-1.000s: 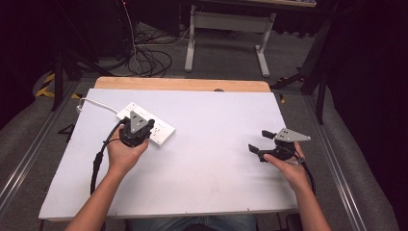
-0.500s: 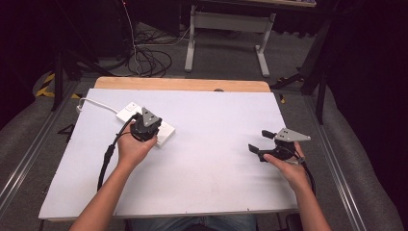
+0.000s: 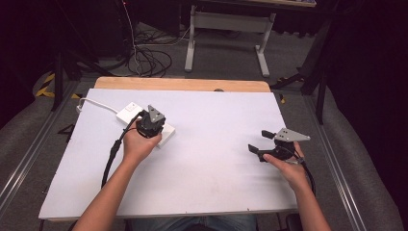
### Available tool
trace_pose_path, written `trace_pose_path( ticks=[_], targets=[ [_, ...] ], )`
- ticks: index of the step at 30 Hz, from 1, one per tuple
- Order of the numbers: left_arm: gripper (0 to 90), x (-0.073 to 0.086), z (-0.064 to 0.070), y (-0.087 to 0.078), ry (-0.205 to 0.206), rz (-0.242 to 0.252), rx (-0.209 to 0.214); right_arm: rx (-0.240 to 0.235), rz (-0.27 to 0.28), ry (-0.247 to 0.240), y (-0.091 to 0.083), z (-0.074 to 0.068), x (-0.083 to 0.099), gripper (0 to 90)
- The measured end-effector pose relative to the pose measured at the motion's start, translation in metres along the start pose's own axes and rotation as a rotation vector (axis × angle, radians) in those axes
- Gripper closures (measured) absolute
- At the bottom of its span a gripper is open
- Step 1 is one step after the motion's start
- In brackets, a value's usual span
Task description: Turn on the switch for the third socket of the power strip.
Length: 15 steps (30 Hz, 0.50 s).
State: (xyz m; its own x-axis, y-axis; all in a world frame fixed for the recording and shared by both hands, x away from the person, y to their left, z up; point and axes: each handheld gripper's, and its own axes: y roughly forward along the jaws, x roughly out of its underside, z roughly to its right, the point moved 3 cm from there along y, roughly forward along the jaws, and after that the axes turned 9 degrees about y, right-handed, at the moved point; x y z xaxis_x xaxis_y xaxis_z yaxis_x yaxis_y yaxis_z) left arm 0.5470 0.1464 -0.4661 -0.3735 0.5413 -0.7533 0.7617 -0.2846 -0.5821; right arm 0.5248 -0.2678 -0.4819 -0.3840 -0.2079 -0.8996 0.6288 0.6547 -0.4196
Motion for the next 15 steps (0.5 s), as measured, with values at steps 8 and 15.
trace_pose_path(
  ticks=[8, 15],
  targets=[
    [89.8, 0.006, -0.005, 0.012, -0.021, -0.041, -0.005, 0.001, -0.001, -0.002, 0.0, 0.0, 0.0, 15.1],
    [89.8, 0.01, -0.007, 0.021, -0.032, -0.059, -0.02, 0.002, -0.001, -0.001, 0.0, 0.0, 0.0, 15.1]
  ],
)
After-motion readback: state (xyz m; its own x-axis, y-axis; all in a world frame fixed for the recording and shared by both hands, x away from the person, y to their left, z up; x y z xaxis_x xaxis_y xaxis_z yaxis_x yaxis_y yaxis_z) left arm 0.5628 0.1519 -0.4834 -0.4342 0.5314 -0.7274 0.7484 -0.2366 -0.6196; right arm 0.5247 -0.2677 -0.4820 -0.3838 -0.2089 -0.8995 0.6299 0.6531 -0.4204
